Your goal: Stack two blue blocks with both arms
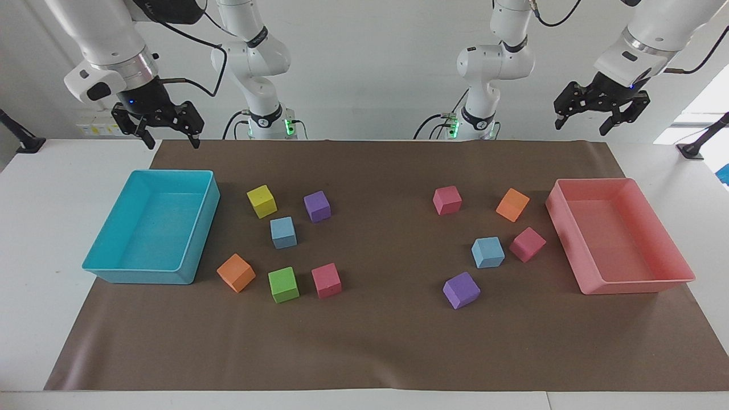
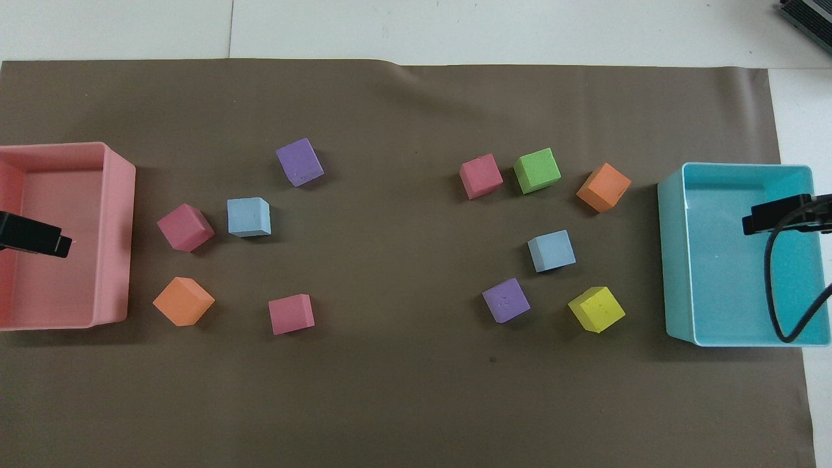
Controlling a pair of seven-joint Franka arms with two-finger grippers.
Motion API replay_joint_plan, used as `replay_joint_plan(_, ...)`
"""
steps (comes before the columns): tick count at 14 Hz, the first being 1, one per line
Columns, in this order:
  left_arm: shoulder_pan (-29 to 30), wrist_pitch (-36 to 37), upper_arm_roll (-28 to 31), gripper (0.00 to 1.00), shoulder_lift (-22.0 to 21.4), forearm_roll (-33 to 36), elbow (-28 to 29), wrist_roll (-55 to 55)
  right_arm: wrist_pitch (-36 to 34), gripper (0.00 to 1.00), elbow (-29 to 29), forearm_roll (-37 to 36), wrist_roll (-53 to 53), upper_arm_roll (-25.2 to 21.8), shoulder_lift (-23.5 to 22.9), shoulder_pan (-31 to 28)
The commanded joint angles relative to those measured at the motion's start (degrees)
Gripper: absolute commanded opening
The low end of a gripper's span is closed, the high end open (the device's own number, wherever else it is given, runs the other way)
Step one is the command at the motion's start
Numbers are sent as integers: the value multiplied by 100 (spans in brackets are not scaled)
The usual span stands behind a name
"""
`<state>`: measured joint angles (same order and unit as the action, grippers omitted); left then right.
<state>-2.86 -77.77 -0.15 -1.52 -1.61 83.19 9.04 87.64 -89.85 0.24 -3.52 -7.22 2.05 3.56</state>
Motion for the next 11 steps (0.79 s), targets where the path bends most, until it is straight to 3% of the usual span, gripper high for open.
replay_joint_plan(1, 22, -28, -11, 100, -182, -50, 207, 19, -159, 100, 187, -51, -105, 19, -126, -74)
replay_joint_plan(11, 49, -19, -20, 100, -173, -41, 198, 45, -98, 100, 117, -33, -25, 10, -100, -66)
